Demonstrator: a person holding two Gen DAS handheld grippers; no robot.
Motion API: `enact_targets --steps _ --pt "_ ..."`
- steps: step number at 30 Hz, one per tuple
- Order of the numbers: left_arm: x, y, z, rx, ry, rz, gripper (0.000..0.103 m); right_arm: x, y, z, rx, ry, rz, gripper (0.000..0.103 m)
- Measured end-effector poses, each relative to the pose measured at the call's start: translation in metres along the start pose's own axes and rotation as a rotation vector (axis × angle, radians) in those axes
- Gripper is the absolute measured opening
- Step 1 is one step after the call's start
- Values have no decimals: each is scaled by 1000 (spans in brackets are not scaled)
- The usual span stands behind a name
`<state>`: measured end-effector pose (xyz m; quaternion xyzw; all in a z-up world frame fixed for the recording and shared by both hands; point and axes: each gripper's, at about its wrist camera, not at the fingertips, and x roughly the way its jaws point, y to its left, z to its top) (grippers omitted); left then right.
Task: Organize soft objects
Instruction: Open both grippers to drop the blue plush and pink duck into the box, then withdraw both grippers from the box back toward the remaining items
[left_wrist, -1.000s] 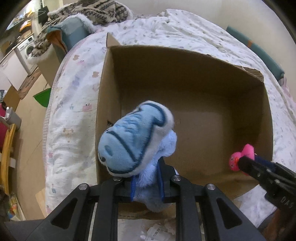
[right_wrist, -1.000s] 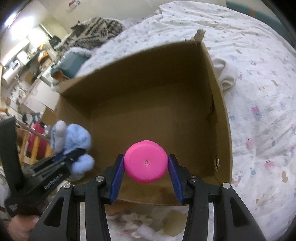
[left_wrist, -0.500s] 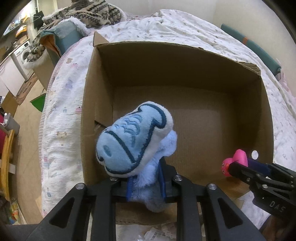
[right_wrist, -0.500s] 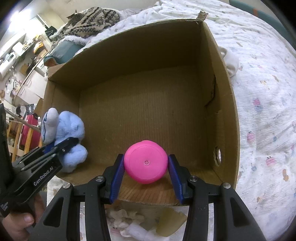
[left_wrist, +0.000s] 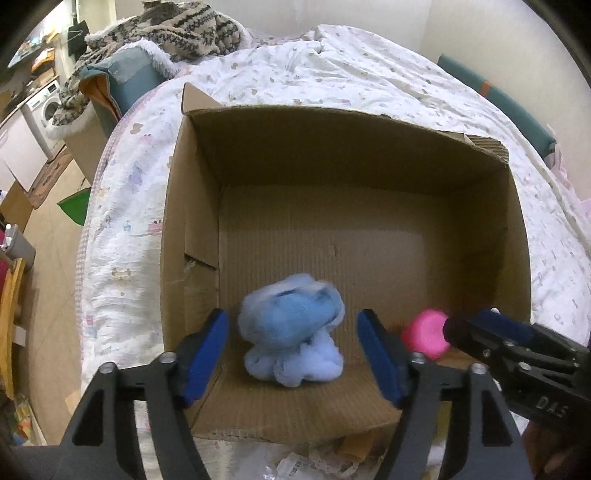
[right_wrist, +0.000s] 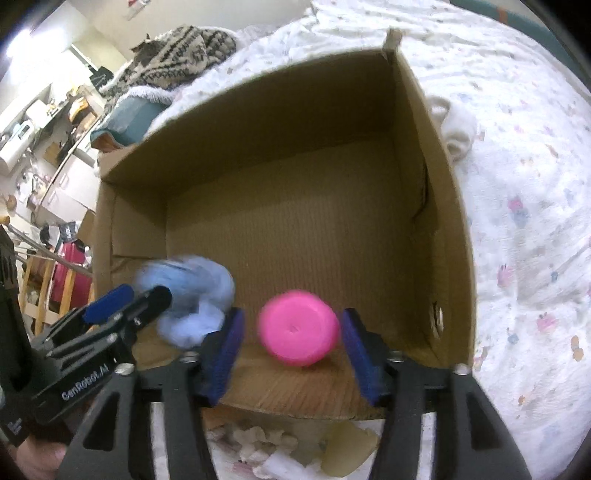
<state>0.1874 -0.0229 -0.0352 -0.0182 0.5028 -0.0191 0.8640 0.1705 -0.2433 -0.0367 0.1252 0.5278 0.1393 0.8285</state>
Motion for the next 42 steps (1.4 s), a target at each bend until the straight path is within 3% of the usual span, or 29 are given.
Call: enact_targets --steps 26,42 --pt "-25 1 -4 -15 -72 23 71 -21 1 -3 -4 -49 -25 75" --pt "-72 30 -47 -52 -74 14 71 -73 -2 -43 6 -93 -25 75"
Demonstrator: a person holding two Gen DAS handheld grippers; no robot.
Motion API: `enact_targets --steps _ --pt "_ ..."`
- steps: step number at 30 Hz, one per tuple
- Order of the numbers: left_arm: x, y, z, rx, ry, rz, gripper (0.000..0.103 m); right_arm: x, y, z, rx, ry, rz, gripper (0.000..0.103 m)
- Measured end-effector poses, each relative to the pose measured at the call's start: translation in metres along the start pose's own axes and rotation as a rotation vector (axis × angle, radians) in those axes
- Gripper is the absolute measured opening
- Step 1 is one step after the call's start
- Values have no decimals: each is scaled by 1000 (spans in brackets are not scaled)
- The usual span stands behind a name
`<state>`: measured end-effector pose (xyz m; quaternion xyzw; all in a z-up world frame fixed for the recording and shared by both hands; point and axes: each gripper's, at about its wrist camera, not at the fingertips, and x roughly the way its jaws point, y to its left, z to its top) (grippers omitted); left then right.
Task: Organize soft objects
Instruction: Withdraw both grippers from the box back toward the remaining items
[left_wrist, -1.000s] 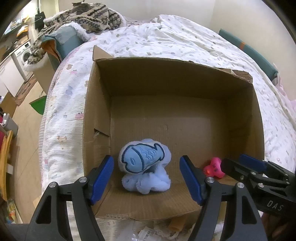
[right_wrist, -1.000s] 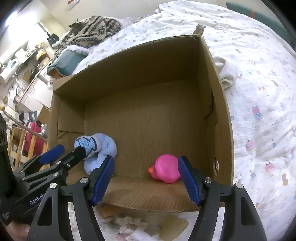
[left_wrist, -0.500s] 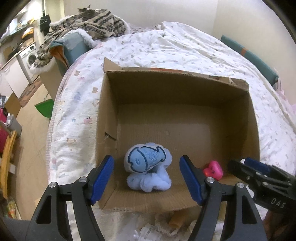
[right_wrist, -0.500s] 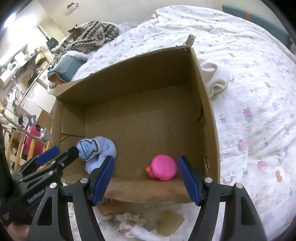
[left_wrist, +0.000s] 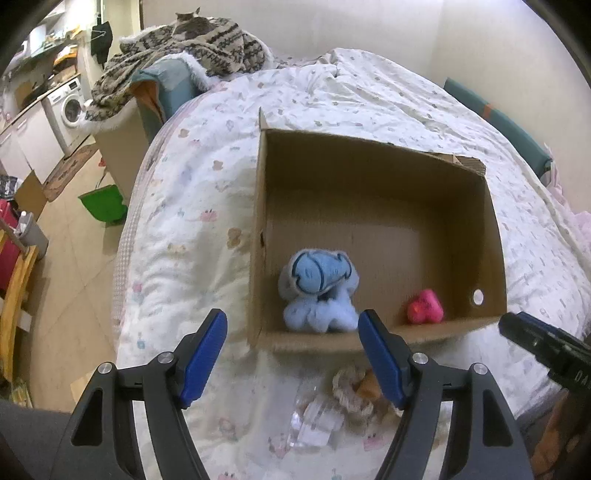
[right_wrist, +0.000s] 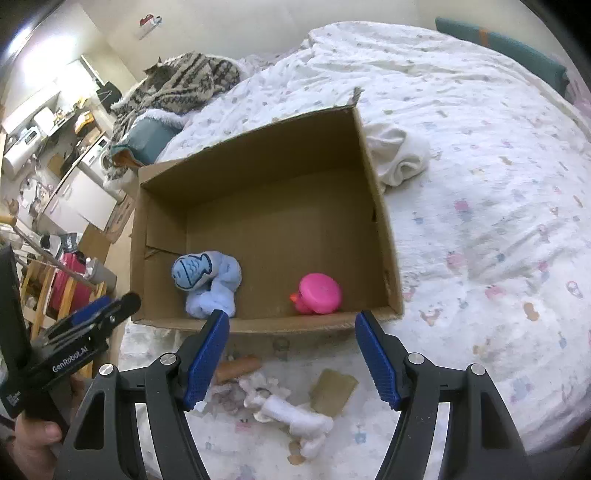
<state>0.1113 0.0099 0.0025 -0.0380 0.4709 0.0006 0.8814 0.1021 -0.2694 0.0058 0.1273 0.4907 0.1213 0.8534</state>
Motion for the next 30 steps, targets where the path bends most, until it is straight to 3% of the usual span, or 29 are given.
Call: enact_targets --steps 8,14,17,22,24,25,30 --pt "-8 19 -22 -60 40 -3 71 -12 -15 -23 89 20 7 75" --pt "16 36 -36 -167 170 -43 71 -9 -26 -33 152 39 7 75" --pt "35 29 -45 -142 251 -77 71 -3 -30 -36 153 61 -7 75" --pt "65 5 -59 -42 363 -49 67 6 -35 -36 171 85 -13 75" --pt "78 -2 -64 -22 404 -57 55 8 -35 -34 170 84 -17 75" --pt "84 -3 -66 -20 421 -53 53 9 -35 -33 171 85 -16 75" --pt "96 -10 -66 -13 427 -68 52 16 -35 -32 174 105 -8 75"
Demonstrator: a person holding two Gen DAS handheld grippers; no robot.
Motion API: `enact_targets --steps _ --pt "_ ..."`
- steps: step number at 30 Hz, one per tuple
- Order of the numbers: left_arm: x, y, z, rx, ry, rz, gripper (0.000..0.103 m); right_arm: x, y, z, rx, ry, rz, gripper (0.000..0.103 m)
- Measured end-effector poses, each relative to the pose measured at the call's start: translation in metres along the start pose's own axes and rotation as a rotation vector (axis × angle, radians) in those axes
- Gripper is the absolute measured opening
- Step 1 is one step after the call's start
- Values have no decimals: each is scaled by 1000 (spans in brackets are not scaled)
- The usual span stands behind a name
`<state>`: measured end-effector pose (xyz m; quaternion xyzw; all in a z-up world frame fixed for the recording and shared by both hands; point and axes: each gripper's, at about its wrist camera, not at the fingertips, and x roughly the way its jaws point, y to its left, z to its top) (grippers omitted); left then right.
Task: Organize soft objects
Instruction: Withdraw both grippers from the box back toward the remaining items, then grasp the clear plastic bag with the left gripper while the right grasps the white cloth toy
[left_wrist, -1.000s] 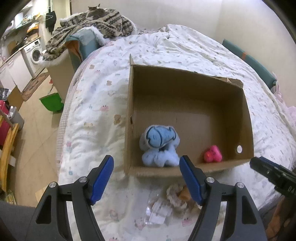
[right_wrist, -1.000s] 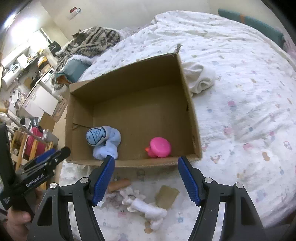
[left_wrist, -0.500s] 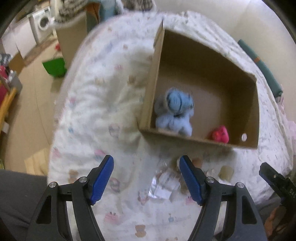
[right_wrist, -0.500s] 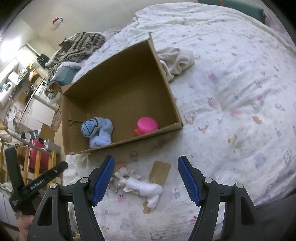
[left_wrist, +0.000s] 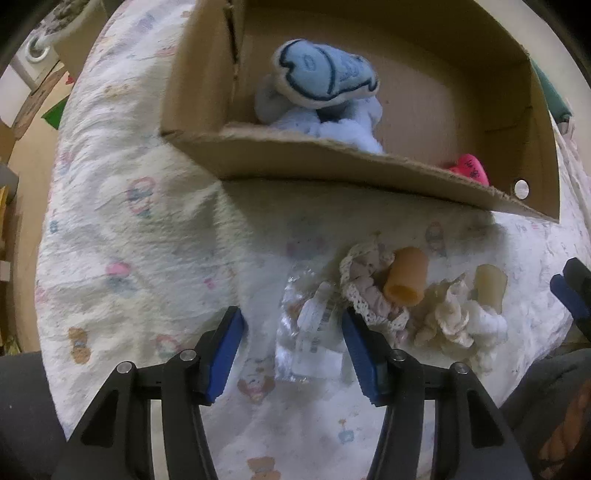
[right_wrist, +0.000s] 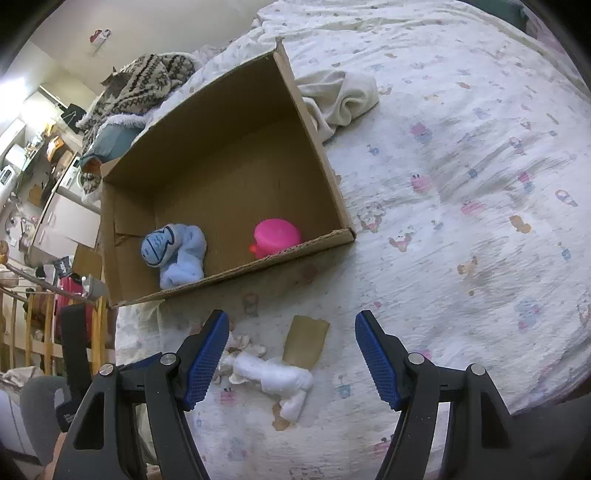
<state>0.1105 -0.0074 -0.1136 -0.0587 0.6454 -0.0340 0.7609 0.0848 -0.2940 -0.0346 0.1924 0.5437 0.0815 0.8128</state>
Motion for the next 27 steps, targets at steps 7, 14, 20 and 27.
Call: enact_targets --steps 7,14,20,27 --pt "7 -21 -5 71 21 -50 32 8 4 1 -12 22 -8 75" --pt "-3 -31 -11 88 10 -72 14 23 3 -4 5 99 35 75" --pt "-25 -11 -17 39 -28 -2 14 41 -2 -18 61 229 98 75" --pt "-48 15 -17 -1 -89 44 14 67 -3 -28 125 328 97 74"
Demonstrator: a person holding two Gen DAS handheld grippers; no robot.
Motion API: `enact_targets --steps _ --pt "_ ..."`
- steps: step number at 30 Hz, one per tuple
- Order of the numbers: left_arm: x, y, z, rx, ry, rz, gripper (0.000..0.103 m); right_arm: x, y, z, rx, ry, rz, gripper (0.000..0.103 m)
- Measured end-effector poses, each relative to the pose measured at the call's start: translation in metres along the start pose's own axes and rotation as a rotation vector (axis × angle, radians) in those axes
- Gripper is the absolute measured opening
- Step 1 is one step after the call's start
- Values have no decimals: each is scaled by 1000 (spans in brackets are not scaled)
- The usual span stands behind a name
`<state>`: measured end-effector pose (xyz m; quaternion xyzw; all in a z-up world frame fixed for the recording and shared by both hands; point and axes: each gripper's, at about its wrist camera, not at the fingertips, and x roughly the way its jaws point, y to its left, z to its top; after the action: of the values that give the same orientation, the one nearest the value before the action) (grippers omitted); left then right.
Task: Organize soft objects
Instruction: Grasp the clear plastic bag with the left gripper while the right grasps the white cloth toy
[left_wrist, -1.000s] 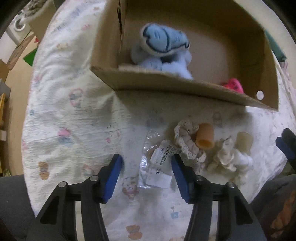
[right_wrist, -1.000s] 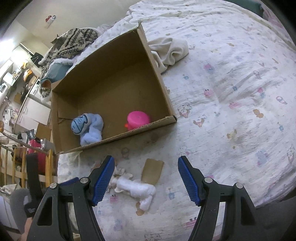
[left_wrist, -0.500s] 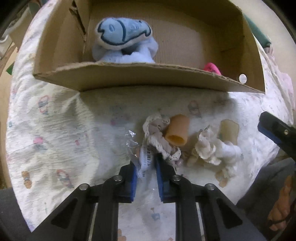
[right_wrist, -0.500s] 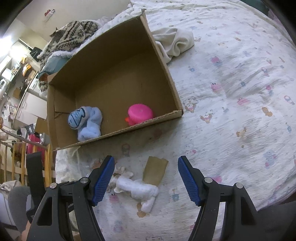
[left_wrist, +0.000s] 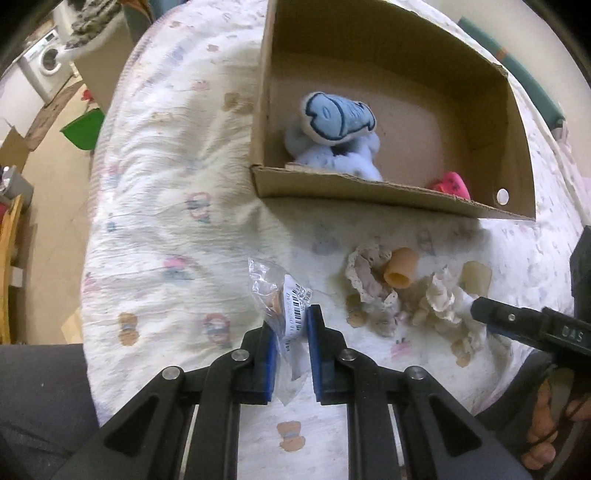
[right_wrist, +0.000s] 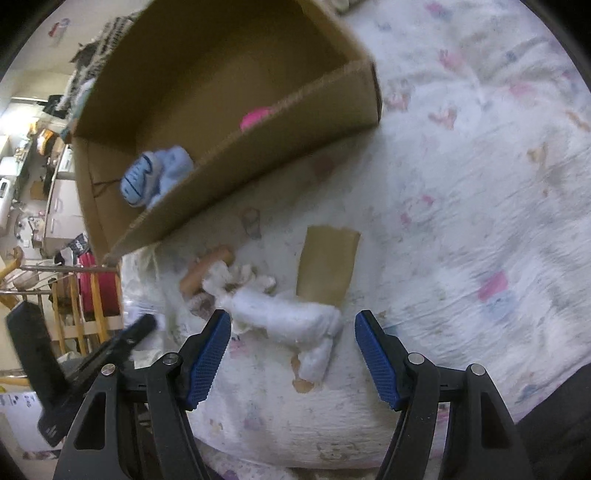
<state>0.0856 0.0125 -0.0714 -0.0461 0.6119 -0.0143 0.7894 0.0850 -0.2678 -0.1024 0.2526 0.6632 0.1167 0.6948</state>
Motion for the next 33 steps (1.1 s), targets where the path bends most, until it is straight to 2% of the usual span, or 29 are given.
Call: enact_targets --steps 2,3,5,8,12,15,17,19,21,25,29,33 --pt "-3 0 -2 6 -1 -10 14 4 2 0 1 9 -12 60" --pt "-3 1 -2 7 -6 -9 14 5 1 0 -1 11 -25 57" --pt "-3 -2 -3 15 -18 0 14 6 0 0 -6 12 -49 42" --pt "-2 -2 -3 12 -21 1 14 3 -1 -4 -12 0 -50 34" --pt "-3 -3 -5 0 -34 23 14 -10 2 -9 -42 -26 -50 33" --pt "-8 1 -6 -18 -51 27 14 -22 2 -15 -30 -57 -13 33" --pt "-11 5 -7 -35 -63 22 13 -32 4 -18 -29 -98 58 33" --pt "-15 7 -8 -54 -82 16 13 -46 7 -19 -28 -153 179 33" --pt "-22 9 -8 -67 -113 13 13 -57 10 -18 -51 -193 228 33" --pt "-36 7 -11 -61 -169 21 13 -68 18 -19 -90 -239 231 33" --pt "-46 7 -15 -51 -203 31 13 -81 34 -19 -167 -289 184 33" --pt "-58 7 -16 -31 -242 35 13 -94 35 -20 -181 -325 175 33"
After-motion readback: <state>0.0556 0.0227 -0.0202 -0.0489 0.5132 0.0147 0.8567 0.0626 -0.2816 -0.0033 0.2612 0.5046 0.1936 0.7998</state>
